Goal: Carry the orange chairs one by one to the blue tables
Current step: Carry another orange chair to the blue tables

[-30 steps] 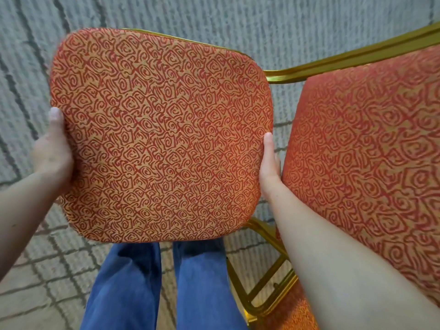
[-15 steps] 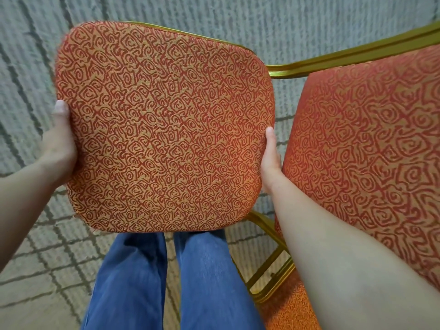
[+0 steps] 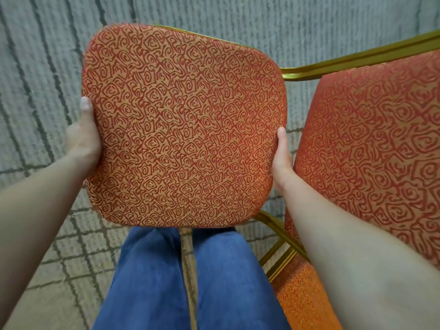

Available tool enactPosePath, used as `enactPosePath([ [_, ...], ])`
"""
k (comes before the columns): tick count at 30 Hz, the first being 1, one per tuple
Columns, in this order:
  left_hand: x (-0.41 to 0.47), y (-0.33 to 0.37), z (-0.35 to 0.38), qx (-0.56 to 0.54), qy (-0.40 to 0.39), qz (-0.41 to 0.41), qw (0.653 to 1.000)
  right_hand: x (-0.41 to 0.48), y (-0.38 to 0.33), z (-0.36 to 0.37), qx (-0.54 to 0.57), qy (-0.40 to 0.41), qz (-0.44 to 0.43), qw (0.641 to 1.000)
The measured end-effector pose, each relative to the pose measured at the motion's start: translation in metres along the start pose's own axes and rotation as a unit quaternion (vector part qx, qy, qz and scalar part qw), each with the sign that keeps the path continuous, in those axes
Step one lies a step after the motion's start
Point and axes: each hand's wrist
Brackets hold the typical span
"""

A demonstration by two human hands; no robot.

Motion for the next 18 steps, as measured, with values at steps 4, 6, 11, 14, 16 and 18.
enactPosePath([
  [4, -0.029, 0.028, -0.037, -0.031, -0.002, 0.007, 0.999, -0.049, -0.032, -0.009, 0.0, 0.005, -0.033, 0.999],
  [6, -0.046, 0.043, -0.056, -0.048, -0.002, 0.014, 0.999, -0.072, -0.044, -0.015, -0.002, 0.011, -0.047, 0.999],
  [11, -0.089, 0.068, -0.11, -0.059, -0.005, 0.016, 0.998, -0.131, -0.053, -0.024, -0.024, 0.006, -0.068, 0.997],
  [14, -0.1, 0.068, -0.132, -0.057, 0.008, 0.018, 0.998, -0.159, -0.053, -0.027, -0.042, 0.003, -0.067, 0.997],
  [16, -0.103, 0.066, -0.145, -0.052, 0.006, 0.022, 0.998, -0.178, -0.057, -0.027, -0.052, 0.0, -0.076, 0.996],
  [18, -0.103, 0.064, -0.157, -0.043, 0.005, 0.026, 0.999, -0.195, -0.062, -0.025, -0.066, 0.022, -0.086, 0.994],
])
Point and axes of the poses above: each hand's wrist, its own x-axis towards the middle knuckle, its own z-axis out of the palm, y = z × x, and after that the axes turned 13 degrees about -x, right-handed
